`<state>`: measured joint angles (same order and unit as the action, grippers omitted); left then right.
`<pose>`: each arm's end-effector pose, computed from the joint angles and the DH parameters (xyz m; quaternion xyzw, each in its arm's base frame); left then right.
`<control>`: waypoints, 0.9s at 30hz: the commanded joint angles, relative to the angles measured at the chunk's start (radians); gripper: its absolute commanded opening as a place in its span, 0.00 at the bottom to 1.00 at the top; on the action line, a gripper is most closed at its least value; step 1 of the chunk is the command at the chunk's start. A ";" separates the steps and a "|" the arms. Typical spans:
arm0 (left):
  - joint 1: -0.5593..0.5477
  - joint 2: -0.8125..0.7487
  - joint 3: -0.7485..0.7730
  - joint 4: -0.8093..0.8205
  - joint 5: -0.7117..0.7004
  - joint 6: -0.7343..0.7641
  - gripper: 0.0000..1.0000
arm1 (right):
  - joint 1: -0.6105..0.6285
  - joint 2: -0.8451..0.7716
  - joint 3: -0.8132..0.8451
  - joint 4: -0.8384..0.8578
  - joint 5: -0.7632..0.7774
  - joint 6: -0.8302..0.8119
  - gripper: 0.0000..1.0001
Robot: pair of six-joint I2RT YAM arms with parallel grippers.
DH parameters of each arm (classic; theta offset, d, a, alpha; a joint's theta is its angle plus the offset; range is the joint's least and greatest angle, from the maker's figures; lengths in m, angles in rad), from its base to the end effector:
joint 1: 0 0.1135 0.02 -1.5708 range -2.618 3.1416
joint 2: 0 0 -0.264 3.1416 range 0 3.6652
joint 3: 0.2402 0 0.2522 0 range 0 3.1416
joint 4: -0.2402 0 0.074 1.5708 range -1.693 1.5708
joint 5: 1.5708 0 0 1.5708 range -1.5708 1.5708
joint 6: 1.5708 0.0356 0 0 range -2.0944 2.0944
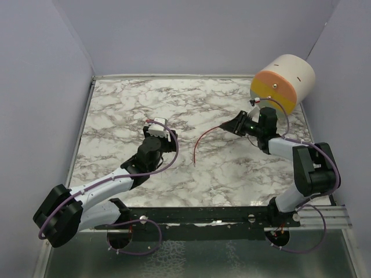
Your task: Unlock with the key
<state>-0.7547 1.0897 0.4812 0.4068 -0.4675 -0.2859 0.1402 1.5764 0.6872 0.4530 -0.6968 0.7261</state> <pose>0.1835 -0.1505 0.2355 0.0326 0.7670 -0.1501 0.6229 0.3079 0.0665 0.1823 0.0533 0.8119 0.4733 0.3376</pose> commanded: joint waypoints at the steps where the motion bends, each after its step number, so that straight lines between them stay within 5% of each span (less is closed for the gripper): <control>1: 0.002 -0.007 0.008 -0.009 0.048 -0.042 0.73 | 0.038 0.060 -0.003 0.173 0.086 0.078 0.01; 8: 0.002 -0.003 0.020 -0.009 0.131 -0.062 0.74 | 0.121 0.189 0.058 0.254 0.185 0.140 0.01; 21: 0.002 0.003 0.007 -0.005 0.169 -0.082 0.75 | 0.217 0.396 0.283 0.157 0.270 0.148 0.01; 27: 0.002 0.003 0.008 -0.003 0.168 -0.071 0.75 | 0.237 0.460 0.358 0.105 0.269 0.138 0.14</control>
<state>-0.7547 1.0912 0.4812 0.3866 -0.3218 -0.3542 0.3634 1.9999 1.0035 0.5900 -0.4603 0.8711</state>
